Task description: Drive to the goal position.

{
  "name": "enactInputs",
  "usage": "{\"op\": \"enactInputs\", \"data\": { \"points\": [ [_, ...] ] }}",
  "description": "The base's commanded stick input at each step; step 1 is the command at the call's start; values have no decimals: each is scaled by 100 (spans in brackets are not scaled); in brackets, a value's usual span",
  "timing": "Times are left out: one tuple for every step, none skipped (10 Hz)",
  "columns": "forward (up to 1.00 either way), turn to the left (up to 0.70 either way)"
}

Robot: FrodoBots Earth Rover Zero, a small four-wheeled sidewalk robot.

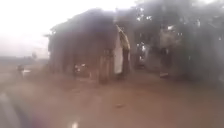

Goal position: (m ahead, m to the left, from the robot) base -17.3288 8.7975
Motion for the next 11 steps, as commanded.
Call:
{"op": "enactInputs", "data": {
  "points": [
    [70, 27],
    [70, 27],
    [70, 27],
    [70, 27],
    [70, 27],
    [55, 31],
    [31, 37],
    [7, 43],
    [0, 45],
    [0, 45],
    [0, 45]
  ]
}}
